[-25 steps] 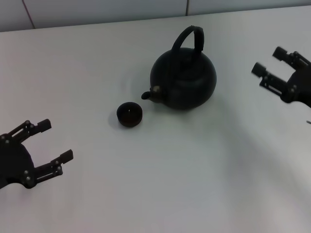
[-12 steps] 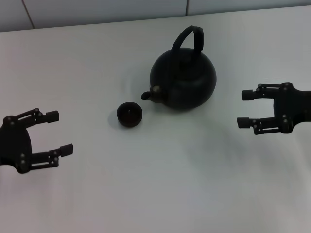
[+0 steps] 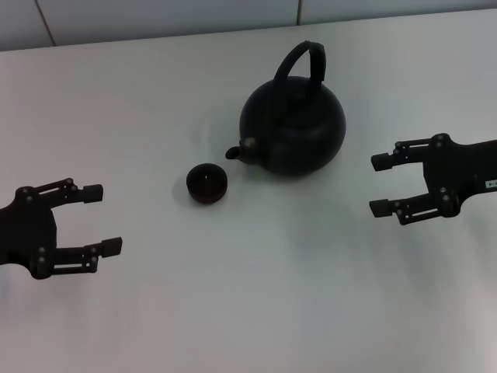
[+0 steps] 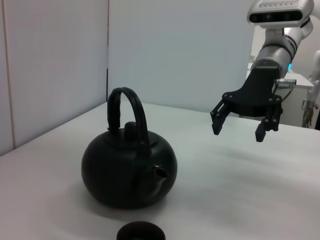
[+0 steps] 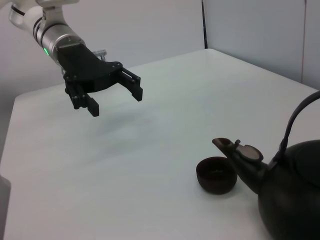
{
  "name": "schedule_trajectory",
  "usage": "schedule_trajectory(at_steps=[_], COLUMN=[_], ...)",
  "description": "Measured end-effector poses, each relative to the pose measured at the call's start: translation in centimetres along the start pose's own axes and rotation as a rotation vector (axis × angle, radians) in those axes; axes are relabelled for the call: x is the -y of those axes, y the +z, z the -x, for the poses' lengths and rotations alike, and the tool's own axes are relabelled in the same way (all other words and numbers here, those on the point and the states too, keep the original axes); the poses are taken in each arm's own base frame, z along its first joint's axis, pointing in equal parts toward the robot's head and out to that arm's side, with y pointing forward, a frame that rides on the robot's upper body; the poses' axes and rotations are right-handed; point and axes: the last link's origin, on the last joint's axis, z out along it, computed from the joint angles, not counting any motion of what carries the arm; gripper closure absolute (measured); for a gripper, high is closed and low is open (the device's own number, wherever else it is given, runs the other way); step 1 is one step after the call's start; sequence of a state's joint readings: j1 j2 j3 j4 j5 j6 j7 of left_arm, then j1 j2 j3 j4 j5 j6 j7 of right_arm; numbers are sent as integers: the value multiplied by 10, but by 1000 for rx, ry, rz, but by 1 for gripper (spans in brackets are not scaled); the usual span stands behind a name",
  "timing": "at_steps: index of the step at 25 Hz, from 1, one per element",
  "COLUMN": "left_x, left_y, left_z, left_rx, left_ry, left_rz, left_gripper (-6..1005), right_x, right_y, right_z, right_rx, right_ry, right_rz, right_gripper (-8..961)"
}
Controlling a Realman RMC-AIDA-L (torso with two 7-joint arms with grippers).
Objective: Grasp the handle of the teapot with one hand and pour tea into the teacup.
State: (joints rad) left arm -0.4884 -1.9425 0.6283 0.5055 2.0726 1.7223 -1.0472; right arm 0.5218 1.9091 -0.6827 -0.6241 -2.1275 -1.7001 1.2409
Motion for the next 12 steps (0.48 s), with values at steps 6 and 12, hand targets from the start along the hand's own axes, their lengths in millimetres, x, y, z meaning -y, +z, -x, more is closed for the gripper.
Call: schedule_trajectory(at_steps=[6,12], left_x=[5,6], left_y=[0,1], left_z=[1,2], left_rx=[15,23], left_ry=[4,9], left_rz=[-31,-38], left_gripper=[136,136], right_x=[-1,-1], right_y=[3,3], right_z=[0,0], right_rx=[8,2], right_ry=[-11,-10], right_rz=[-21,-16], right_gripper=[168,168])
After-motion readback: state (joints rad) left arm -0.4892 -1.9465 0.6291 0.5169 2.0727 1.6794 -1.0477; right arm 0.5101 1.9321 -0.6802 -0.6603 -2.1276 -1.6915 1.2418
